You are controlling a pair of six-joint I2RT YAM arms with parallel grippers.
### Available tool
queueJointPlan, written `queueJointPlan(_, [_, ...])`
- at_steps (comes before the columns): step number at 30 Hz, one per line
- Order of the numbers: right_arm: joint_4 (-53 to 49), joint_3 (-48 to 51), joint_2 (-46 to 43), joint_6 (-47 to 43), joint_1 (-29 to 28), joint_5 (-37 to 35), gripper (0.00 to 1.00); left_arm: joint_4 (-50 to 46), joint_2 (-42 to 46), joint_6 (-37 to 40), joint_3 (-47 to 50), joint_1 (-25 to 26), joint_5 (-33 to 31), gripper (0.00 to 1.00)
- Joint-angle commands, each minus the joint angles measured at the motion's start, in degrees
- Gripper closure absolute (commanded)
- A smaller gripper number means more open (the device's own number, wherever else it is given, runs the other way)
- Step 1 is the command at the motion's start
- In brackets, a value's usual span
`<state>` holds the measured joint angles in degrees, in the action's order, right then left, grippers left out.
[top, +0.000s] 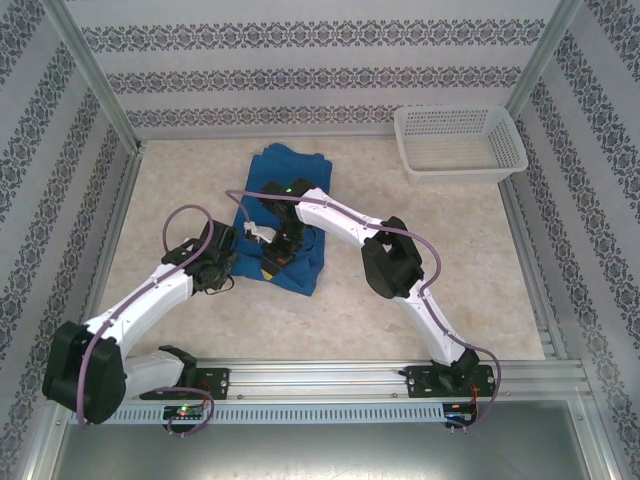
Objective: Roll up the long pants
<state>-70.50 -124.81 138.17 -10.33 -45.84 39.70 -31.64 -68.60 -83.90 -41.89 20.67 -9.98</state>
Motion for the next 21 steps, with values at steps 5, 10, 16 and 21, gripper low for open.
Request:
queueJointPlan(5, [0.4, 1.8, -3.8, 0.9, -0.7, 2.3, 1.0, 0.3, -3.4, -1.3, -4.4, 0.7, -5.8, 0.96])
queueJointPlan(10, [2.6, 5.8, -7.6, 1.4, -1.4, -3.9, 0.34, -0.2, -5.0, -0.5, -6.4, 0.6, -5.8, 0.98])
queueJointPlan(16, [8.5, 16.8, -18.0, 3.2, -2.7, -14.4, 0.02, 0.3, -5.8, -1.0, -6.0, 0.6, -5.2, 0.98])
queueJointPlan(21, [16.2, 29.0, -25.7, 4.4, -7.5, -29.1, 0.02, 0.1, -6.4, -1.1, -6.4, 0.6, -5.1, 0.98])
